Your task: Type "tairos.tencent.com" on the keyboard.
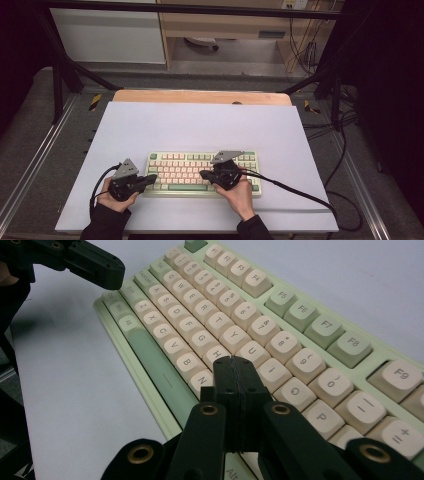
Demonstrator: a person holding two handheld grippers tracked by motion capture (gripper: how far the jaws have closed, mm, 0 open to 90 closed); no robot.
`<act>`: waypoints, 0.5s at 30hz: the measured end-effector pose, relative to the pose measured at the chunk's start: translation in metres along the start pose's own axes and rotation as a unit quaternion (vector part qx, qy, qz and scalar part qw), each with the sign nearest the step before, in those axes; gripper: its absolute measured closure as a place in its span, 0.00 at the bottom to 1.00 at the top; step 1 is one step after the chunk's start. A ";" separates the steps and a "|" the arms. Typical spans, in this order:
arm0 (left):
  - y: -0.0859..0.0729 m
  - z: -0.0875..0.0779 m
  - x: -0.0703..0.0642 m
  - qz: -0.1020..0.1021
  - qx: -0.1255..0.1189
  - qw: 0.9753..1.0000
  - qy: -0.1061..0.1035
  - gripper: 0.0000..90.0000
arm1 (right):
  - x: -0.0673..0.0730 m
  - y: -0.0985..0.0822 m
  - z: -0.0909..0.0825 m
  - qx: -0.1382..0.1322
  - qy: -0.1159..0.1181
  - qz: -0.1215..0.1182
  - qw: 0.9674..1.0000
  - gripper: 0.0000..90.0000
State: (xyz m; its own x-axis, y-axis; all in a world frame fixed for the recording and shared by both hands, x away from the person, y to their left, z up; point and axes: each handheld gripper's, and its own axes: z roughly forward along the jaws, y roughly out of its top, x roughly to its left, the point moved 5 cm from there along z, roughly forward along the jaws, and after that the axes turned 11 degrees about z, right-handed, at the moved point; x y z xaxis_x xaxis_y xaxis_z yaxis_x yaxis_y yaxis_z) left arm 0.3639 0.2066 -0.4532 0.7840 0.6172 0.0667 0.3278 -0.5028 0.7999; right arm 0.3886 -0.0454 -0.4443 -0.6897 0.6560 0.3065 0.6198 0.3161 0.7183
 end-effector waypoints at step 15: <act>0.000 0.000 0.000 0.000 0.000 1.000 0.000 1.00 | 0.002 -0.007 0.013 0.012 0.005 0.002 1.000 1.00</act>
State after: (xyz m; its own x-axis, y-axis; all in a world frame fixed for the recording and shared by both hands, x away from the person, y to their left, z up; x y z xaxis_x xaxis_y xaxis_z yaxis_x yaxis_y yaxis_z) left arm 0.3640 0.2068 -0.4532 0.7840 0.6171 0.0667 0.3278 -0.5029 0.7998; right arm 0.3873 -0.0373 -0.4570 -0.6911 0.6502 0.3157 0.6313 0.3304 0.7016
